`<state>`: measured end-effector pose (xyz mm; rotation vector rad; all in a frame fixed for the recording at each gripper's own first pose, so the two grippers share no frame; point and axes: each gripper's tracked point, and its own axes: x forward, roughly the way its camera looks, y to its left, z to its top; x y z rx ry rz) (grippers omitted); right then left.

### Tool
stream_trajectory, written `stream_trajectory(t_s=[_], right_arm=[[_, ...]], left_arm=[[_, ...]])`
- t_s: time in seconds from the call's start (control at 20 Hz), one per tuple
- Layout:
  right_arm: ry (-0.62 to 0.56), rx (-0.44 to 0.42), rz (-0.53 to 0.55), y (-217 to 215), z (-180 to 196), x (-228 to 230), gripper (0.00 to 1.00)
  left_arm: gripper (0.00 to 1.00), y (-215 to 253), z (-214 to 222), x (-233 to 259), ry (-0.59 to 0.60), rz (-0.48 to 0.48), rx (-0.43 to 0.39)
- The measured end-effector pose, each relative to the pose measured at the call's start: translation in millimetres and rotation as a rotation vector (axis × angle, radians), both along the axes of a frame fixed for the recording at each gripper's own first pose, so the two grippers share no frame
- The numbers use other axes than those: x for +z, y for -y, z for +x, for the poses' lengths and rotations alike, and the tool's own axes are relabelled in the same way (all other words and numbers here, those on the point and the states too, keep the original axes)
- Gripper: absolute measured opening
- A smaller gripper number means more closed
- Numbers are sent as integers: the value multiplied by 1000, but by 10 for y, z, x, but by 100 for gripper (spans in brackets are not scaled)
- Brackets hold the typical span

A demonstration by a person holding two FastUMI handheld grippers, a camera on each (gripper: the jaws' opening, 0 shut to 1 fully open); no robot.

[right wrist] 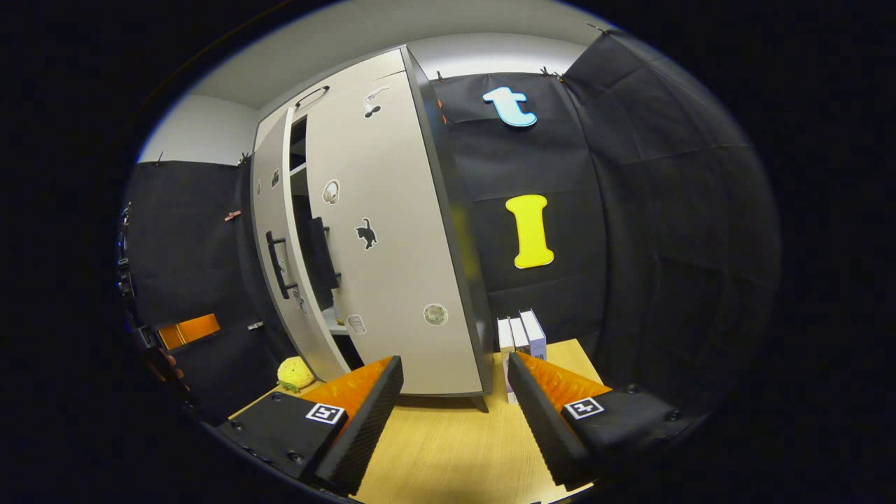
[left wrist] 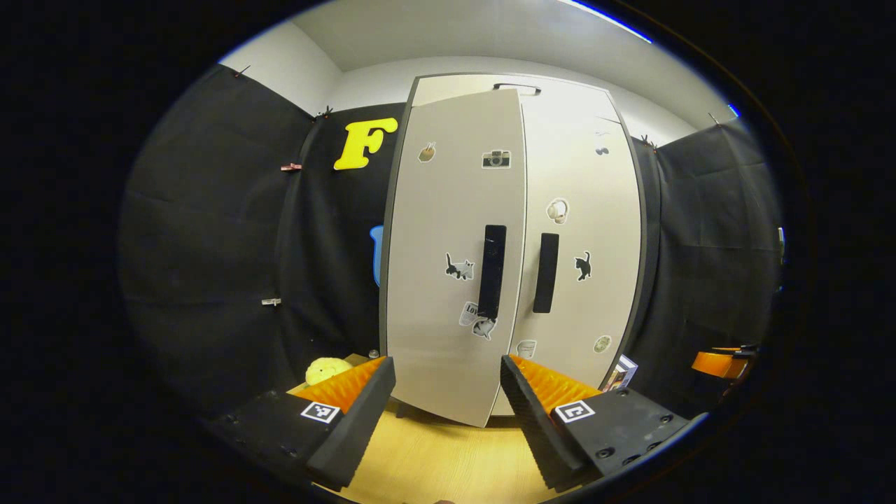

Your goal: Grab one shoe with the right hand and put it into the shoe cabinet, grab the other shoe with the left hand and put it into the shoe cabinet; then close the right door with the right hand and the left door with the left hand.

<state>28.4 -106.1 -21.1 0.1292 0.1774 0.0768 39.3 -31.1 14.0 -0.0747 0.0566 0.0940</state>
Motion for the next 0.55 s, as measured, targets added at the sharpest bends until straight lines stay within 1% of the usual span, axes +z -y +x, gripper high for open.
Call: stream_trajectory(t_s=[0.15,0.3,0.45,0.55], right_arm=[[-4,-19,3,-173,-158,-26,98],[15,-52,-1,-397,-315,-5,98],[21,-77,-2,-646,-468,-14,98],[31,-86,-6,-821,-615,1,98]], left_arm=[[95,-60,-101,3,15,9,-17],[95,-184,-232,-12,15,39,-43],[95,-294,-385,-43,17,32,-72],[95,-426,-491,-34,34,32,-73]])
